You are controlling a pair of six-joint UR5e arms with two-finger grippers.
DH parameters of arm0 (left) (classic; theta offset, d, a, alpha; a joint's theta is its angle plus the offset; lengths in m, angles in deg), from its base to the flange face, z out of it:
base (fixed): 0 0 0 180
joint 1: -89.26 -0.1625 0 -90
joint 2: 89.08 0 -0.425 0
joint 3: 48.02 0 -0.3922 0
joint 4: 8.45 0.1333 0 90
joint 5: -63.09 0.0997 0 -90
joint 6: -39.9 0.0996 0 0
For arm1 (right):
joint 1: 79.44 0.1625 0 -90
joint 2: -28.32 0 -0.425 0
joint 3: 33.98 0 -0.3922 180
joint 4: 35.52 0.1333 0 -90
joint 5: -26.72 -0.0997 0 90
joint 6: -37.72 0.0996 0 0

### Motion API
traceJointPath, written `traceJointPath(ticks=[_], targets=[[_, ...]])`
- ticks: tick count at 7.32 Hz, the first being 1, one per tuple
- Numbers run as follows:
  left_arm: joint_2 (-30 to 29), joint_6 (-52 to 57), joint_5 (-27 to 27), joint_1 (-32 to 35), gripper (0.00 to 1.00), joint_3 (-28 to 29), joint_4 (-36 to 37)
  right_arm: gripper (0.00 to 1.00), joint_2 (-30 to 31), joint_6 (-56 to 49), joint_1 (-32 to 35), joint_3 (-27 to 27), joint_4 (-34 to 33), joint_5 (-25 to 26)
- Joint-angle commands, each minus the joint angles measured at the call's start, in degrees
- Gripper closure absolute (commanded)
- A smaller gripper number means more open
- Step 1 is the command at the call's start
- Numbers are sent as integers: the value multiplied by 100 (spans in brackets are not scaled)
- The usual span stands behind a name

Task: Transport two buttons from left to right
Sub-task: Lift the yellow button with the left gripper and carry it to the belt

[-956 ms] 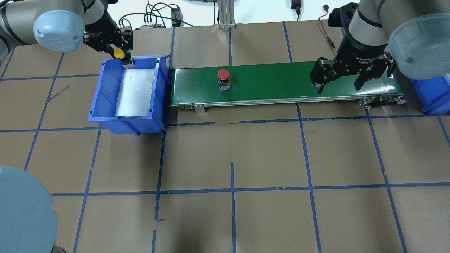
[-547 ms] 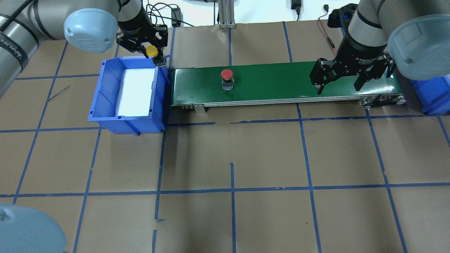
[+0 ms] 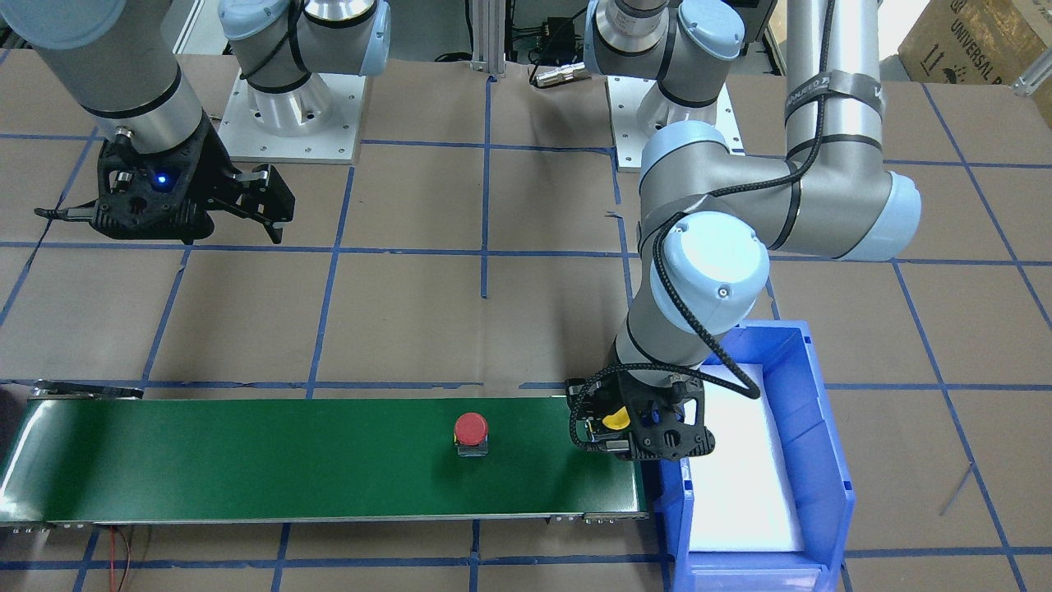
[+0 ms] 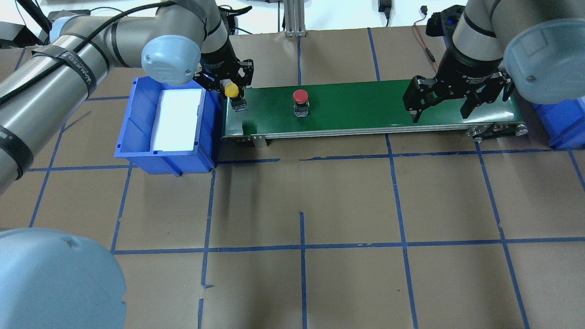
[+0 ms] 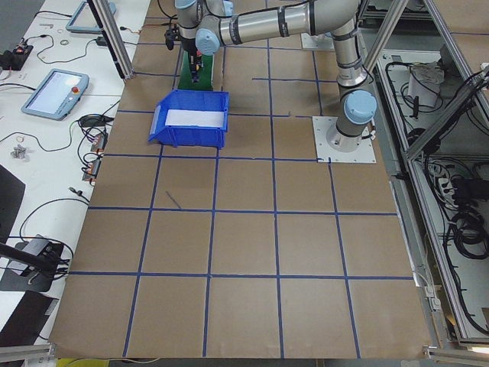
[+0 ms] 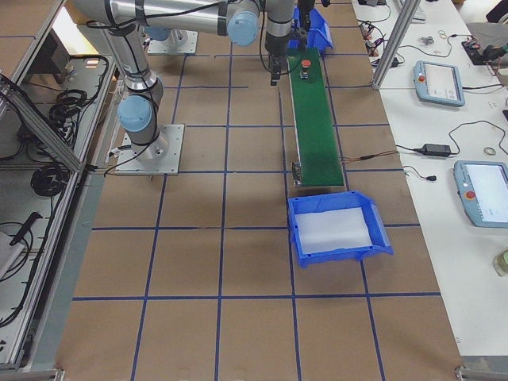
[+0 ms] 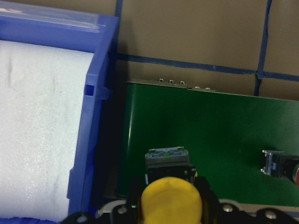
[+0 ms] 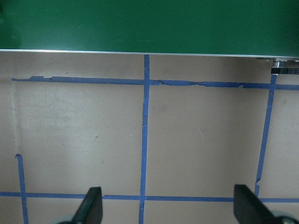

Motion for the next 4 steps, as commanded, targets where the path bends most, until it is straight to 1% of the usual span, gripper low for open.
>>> traceJointPath(ticks=[1,4], targets=[[-137,449,220,8,61,-36,-54,0,0,0,2,-1,0,-3],[-163,363,222,8,60,131,-2,0,0,0,2,-1,0,-3]])
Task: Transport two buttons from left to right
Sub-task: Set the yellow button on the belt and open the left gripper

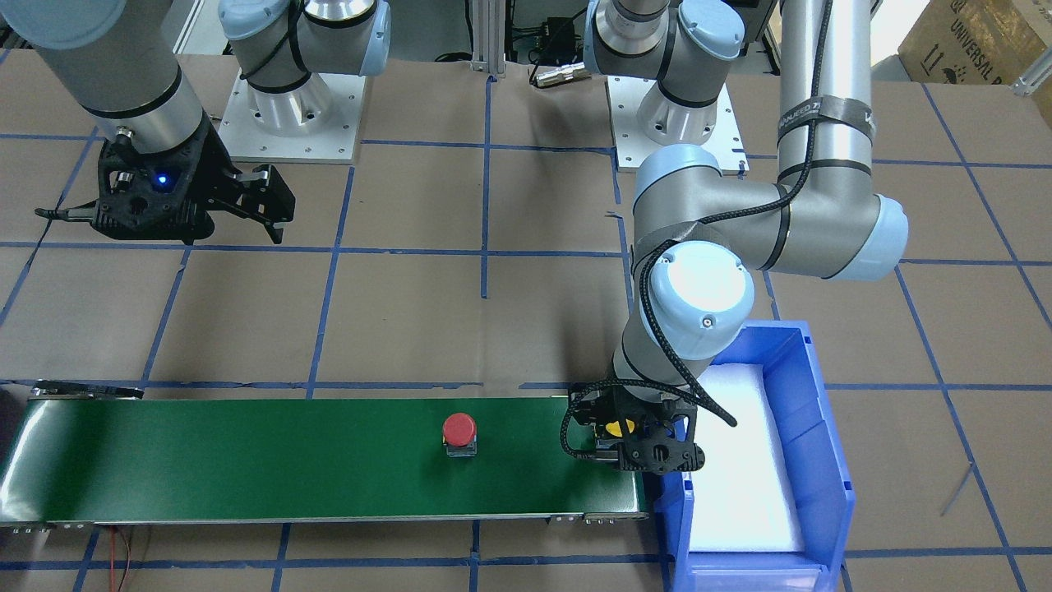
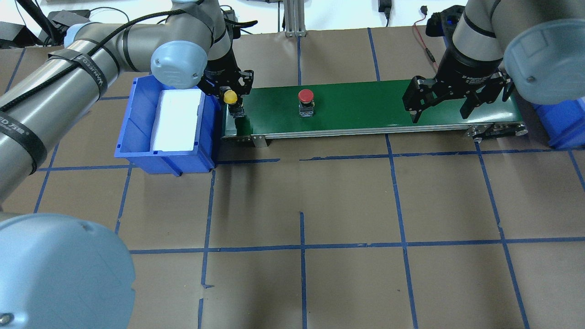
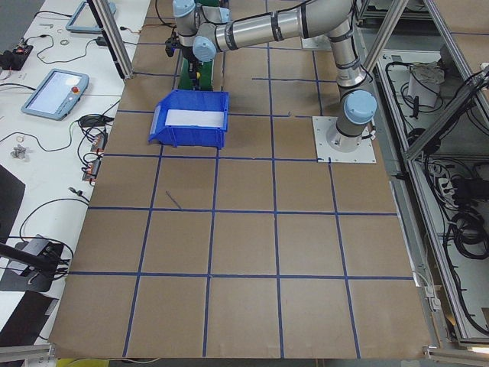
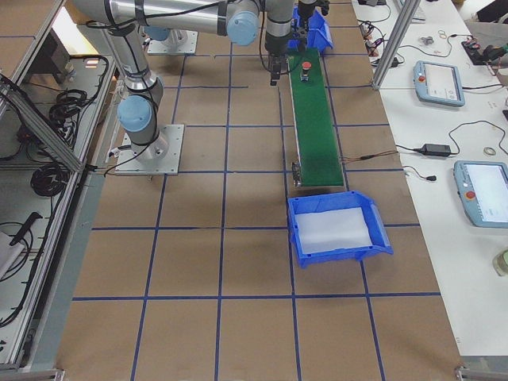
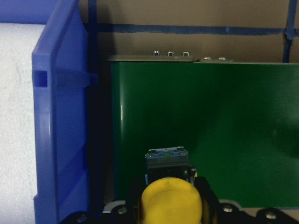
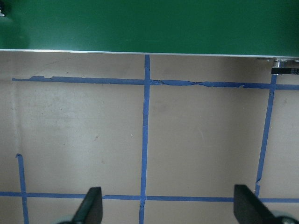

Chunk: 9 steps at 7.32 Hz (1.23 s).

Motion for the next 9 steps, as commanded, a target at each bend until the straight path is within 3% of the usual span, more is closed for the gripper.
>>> traceJointPath(ticks=[1,4,5,6,7,9], targets=[[-59,-22,6,0,60,41,18,0,0,0,0,0,0,0],[-85,-13,6,0,57,-29,35,0,0,0,0,0,0,0],[-85,-30,15,0,48,-29,35,0,0,0,0,0,0,0],[-85,-74,-11,0,24,-38,35,0,0,0,0,0,0,0],[-77,-83,-55,0,14,-30,35,0,0,0,0,0,0,0],[299,4,-46,-8,13,-38,-26,0,0,0,0,0,0,9]])
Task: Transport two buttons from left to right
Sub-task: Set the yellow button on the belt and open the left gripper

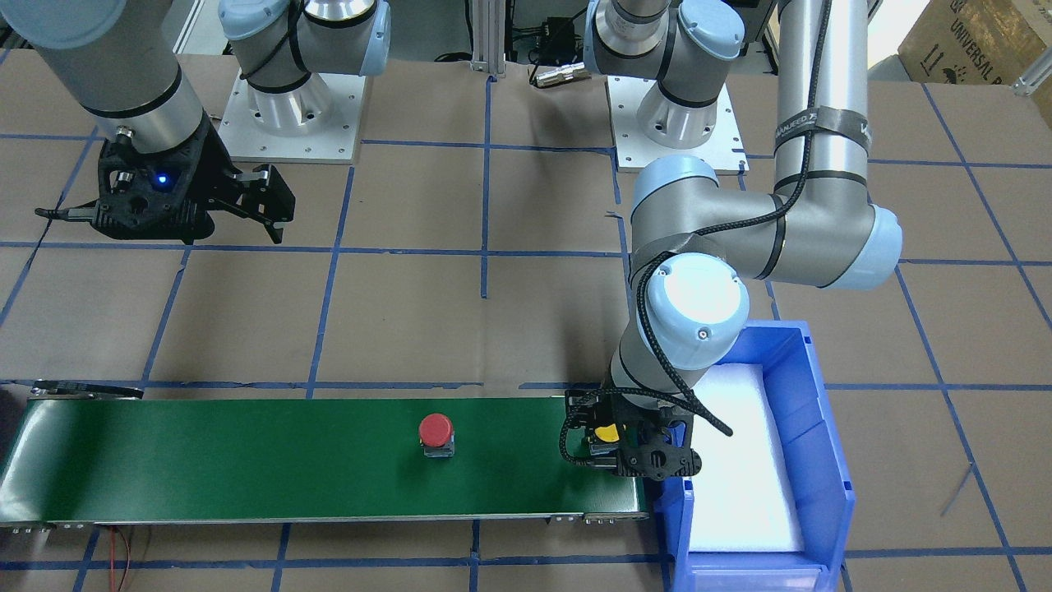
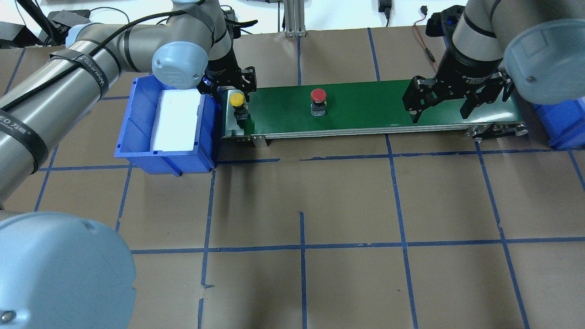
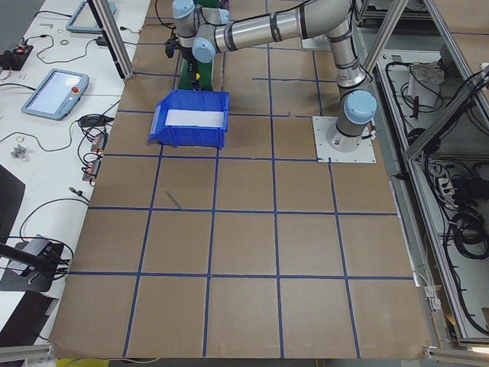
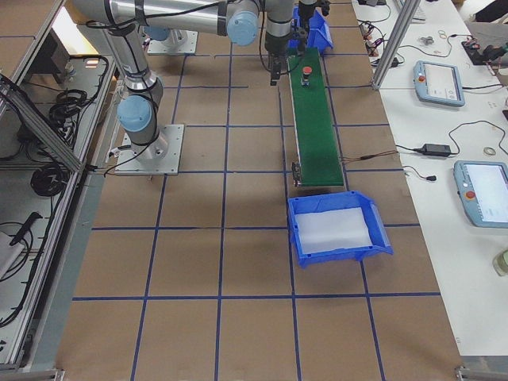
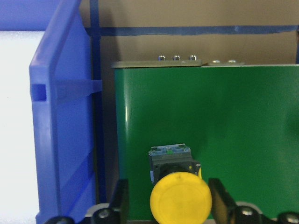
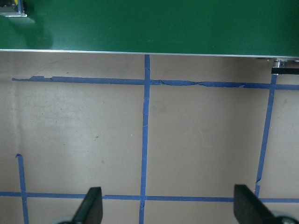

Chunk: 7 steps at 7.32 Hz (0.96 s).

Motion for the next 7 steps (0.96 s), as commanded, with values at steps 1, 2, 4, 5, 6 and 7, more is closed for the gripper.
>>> traceJointPath(ticks=[1,2,4,5,6,7], targets=[[518,93,8,-16,13,-218,-100,0,0,0,0,0,0,7],[860,154,52,-59,13,-550,-101,0,0,0,0,0,0,7],[1817,330,52,-270,13,-1218,-538,0,9,0,-9,0,0,7],[2178,339,52,-297,13,-1396,-871,0,9,0,0,0,0,7],[2512,809,61,-419,13,-1493,-1466,0,9,0,0,0,0,7],[2794,1023,44,-525,13,-1564,-1890,0,9,0,0,0,0,7]])
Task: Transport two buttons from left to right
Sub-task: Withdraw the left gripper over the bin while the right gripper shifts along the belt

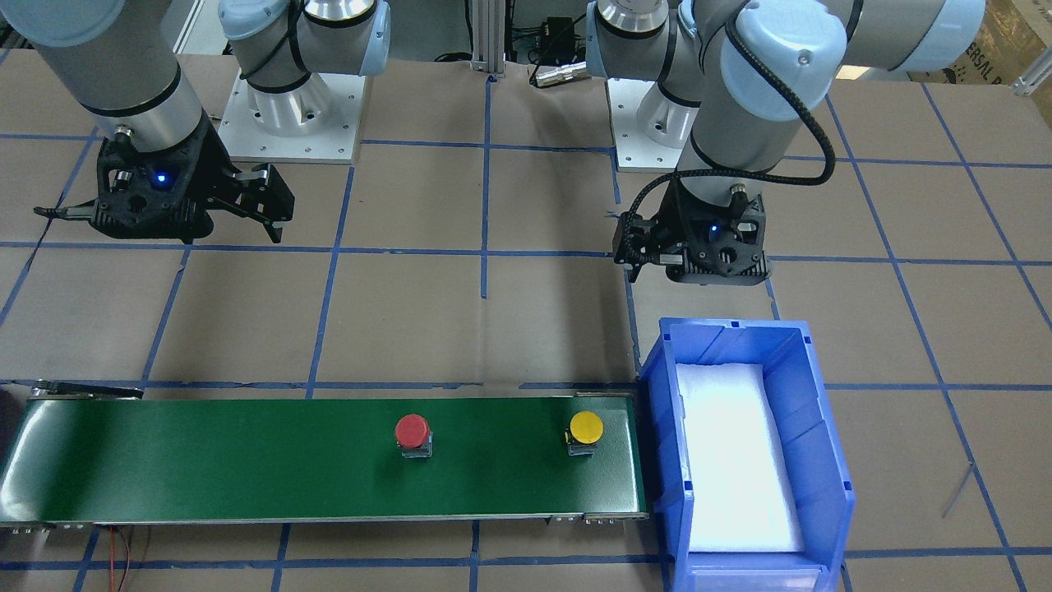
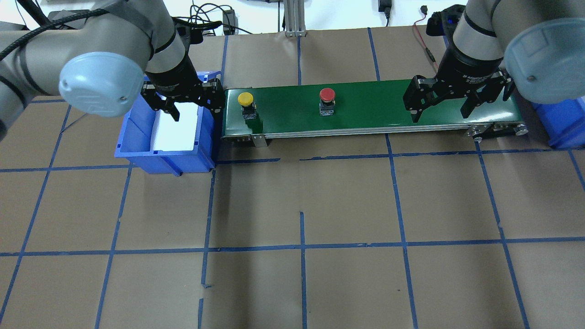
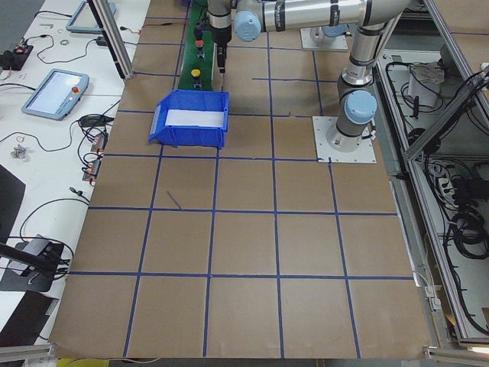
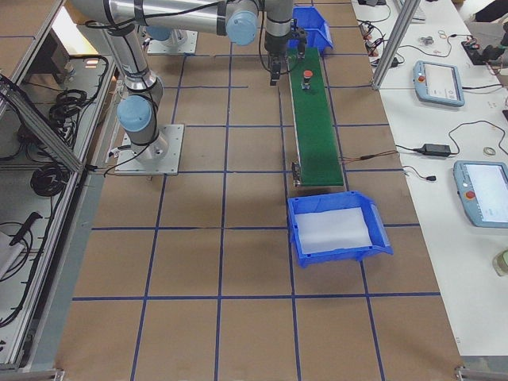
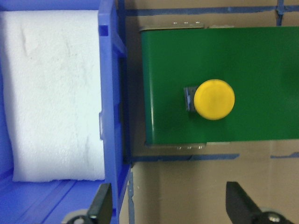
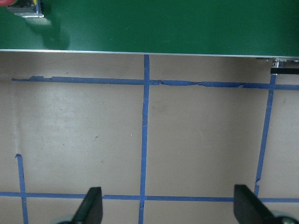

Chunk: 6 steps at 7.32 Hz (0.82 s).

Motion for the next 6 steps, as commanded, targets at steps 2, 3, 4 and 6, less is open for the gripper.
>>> traceJointPath(ticks=[2,3,4,6], targets=[[422,208,-62,-114,13,-7,-484,0,-17,-9,-7,9,-17,0],[413,216,-54,-123,12,3,-379,0,-26,-61,-7,26,-35,9],[413,216,-2,-114,12,-14,-369,0,-26,-79,-33,52,-44,0],[404,217,8,-114,10,-58,-369,0,-26,-97,-112,140,-27,-35]])
